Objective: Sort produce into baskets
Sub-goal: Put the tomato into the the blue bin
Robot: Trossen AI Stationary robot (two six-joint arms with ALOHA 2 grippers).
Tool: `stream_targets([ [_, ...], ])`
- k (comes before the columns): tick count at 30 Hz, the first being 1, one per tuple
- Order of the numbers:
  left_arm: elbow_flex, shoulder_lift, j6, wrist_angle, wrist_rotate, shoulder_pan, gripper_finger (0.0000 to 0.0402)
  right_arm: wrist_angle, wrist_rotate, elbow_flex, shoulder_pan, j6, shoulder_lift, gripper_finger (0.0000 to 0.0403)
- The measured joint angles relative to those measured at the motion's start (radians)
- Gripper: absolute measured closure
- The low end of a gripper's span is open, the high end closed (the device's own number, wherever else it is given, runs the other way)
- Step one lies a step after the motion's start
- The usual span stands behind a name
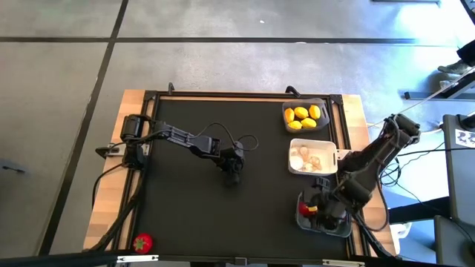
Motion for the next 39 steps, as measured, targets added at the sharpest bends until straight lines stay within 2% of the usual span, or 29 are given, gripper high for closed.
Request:
stream_targets([
  [6,0.0,0.0,-0.005,0.003,0.0,0.0,0.0084,-0.014,0.07,0.0,0.066,0.067,0.056,0.0094],
  [18,0.0,0.0,-0.006,0.004,0.0,-0.001,0.0084,-0.095,0.1,0.0,0.063,0.063,0.187,0.0093],
  [32,0.0,0.0,-0.008,0.005,0.0,-0.001,0.0084,-0.09,0.114,-0.012,0.063,0.034,0.283,0.0093],
  [39,0.0,0.0,-0.008,0.006,0.0,-0.001,0.0084,-0.09,0.105,-0.018,0.063,0.038,0.314,0.0067],
])
